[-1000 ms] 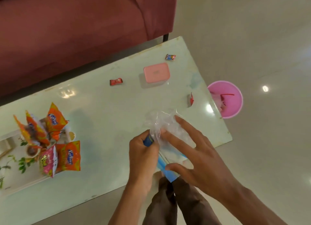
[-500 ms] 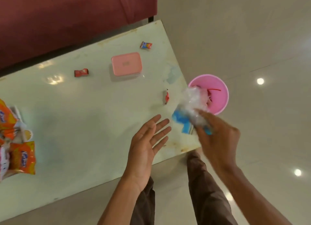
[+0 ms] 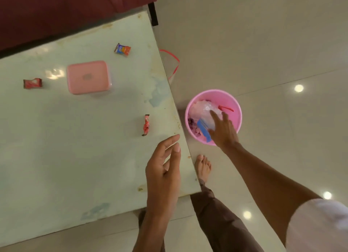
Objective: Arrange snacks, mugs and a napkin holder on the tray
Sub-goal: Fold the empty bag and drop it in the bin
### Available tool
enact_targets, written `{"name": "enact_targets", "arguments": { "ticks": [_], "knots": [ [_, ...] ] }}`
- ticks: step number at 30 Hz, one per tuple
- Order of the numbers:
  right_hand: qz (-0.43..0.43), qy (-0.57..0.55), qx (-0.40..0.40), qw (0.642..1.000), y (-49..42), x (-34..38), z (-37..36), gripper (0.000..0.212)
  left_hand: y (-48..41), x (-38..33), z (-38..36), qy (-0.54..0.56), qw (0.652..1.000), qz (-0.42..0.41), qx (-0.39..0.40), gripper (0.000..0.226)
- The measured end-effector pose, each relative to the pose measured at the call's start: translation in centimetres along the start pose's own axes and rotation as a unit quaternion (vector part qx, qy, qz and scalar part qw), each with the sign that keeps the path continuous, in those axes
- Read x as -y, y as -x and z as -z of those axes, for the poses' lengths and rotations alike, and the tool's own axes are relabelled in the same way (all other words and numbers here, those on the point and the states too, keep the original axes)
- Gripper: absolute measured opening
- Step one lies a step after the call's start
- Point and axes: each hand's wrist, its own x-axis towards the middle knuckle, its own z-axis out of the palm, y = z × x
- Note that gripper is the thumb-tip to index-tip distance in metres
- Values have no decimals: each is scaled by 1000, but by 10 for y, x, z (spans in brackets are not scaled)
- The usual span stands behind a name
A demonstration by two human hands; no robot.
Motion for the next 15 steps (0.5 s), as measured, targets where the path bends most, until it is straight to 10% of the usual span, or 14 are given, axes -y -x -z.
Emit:
{"name": "enact_targets", "arguments": {
  "ticks": [15],
  "knots": [
    [95, 53, -74, 991, 42, 63, 55, 34, 11, 24, 77, -141, 982, -111, -48, 33]
  ]
}}
